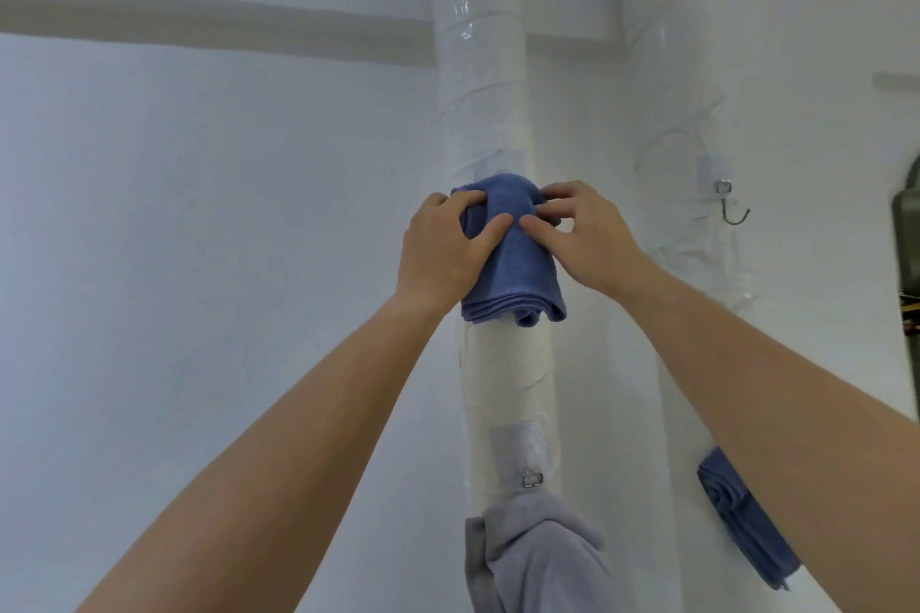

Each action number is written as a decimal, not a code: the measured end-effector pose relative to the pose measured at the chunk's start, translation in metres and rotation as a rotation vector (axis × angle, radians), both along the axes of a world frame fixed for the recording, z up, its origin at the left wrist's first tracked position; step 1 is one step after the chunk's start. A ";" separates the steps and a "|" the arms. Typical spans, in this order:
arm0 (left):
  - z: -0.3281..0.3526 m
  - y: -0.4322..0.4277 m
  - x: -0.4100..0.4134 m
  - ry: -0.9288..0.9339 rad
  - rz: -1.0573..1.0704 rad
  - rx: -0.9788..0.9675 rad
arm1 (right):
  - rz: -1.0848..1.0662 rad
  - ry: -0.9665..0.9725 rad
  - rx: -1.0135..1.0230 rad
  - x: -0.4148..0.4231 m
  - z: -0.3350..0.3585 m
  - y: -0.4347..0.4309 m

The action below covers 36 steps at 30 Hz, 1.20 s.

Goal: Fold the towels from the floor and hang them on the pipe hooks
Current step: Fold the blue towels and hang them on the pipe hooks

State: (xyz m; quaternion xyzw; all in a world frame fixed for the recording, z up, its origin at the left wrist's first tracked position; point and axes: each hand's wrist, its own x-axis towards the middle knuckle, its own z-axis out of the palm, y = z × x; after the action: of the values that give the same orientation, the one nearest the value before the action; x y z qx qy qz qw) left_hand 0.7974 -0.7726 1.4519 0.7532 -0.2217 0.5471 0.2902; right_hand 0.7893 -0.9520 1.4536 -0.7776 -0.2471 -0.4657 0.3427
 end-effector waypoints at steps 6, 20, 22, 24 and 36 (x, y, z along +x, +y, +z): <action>-0.020 -0.003 0.006 -0.003 -0.096 -0.029 | -0.012 -0.040 0.065 0.000 -0.021 0.007; -0.014 0.001 -0.011 -0.005 -0.140 0.000 | 0.009 -0.007 0.100 -0.015 -0.023 0.006; -0.003 -0.001 -0.017 -0.046 -0.148 -0.006 | -0.022 -0.071 0.125 -0.019 -0.015 0.005; 0.009 -0.005 -0.023 -0.084 -0.153 -0.025 | -0.068 -0.128 0.132 -0.020 -0.006 0.005; -0.003 0.004 0.004 -0.006 -0.043 -0.030 | -0.045 -0.131 -0.036 -0.002 -0.006 0.011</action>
State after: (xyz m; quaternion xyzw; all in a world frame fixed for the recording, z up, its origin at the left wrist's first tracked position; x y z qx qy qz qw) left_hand 0.8012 -0.7687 1.4490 0.7420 -0.2304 0.5465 0.3125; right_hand 0.7872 -0.9410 1.4473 -0.7567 -0.2599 -0.5187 0.3013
